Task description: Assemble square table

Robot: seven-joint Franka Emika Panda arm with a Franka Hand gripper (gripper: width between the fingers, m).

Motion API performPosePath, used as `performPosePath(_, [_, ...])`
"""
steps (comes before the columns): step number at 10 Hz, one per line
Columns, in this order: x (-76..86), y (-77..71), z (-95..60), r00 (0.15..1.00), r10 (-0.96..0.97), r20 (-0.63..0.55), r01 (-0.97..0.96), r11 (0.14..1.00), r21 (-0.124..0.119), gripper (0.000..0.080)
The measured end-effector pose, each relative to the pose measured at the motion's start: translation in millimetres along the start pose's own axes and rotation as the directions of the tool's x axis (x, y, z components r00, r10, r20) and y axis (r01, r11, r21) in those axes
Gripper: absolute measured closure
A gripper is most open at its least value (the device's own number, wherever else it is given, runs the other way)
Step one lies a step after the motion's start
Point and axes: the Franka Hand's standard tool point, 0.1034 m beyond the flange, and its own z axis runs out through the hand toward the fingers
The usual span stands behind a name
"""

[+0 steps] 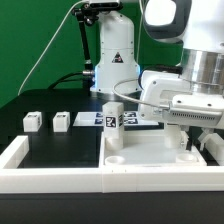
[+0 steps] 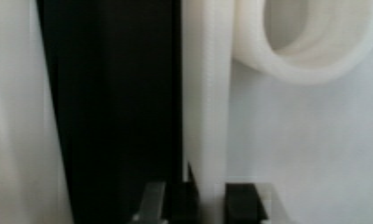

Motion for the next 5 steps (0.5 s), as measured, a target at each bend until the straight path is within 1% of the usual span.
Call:
performPosePath(1, [0.1,8.1,-2.9,1.000,0.017,0.001,-0.017,1.000,0.010,0.0742])
performPosePath(3, [1.4,18.6,-4.5,0.999,0.039,-0.005,-0.039,0.999,0.017,0.0742])
performPosePath(4, [1.8,24.3,-5.5,0.999,0.040,-0.012,-0.040,0.999,0.025,0.0742])
performPosePath(5, [2.2,26.1,-6.2,0.999,0.036,-0.024,-0.035,0.999,0.041,0.0742])
